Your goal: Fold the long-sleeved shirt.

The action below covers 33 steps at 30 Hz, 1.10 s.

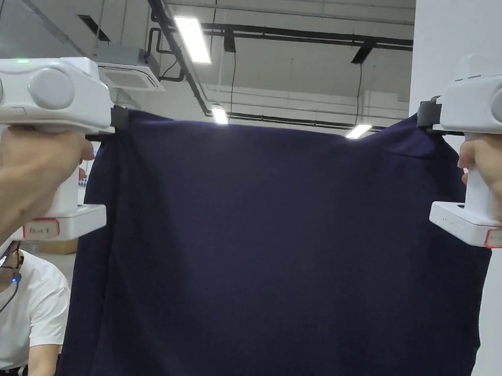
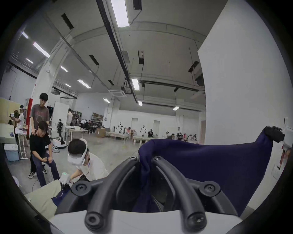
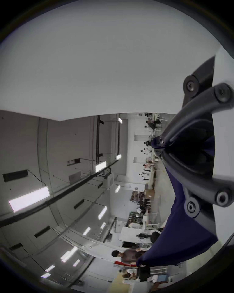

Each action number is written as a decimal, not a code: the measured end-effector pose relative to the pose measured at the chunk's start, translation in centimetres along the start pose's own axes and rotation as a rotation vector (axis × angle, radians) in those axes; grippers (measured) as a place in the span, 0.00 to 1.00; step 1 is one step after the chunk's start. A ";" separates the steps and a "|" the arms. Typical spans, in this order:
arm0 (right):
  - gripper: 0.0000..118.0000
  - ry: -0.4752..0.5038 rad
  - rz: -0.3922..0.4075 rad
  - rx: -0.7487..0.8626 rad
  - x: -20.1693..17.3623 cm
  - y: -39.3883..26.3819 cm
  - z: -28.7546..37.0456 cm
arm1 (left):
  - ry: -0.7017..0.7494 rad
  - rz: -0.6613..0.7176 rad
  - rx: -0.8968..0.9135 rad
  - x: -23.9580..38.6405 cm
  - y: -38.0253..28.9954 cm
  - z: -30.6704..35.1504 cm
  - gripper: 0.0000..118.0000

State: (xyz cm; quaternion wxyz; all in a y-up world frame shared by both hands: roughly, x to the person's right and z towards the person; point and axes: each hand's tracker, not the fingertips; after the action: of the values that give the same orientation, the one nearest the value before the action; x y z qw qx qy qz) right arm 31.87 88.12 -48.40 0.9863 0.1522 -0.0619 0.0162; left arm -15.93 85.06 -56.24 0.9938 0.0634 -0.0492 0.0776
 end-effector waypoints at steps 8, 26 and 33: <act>0.00 0.038 -0.014 0.116 -1.2 -1.3 -1.8 | 0.027 -0.026 0.116 -1.8 -0.6 -1.1 0.13; 0.00 0.198 0.038 -0.334 2.0 -25.6 10.6 | -0.047 -0.082 -0.312 -6.1 -27.7 8.7 0.13; 0.00 0.216 0.027 -0.463 3.5 -31.6 22.3 | -0.060 -0.023 -0.432 -6.9 -36.6 20.2 0.13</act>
State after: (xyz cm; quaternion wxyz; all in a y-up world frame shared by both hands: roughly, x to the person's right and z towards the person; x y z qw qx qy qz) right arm 34.30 51.26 -36.29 0.9954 -0.0813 0.0396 0.0307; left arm -18.66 45.47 -41.35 0.9832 -0.1482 -0.0935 0.0520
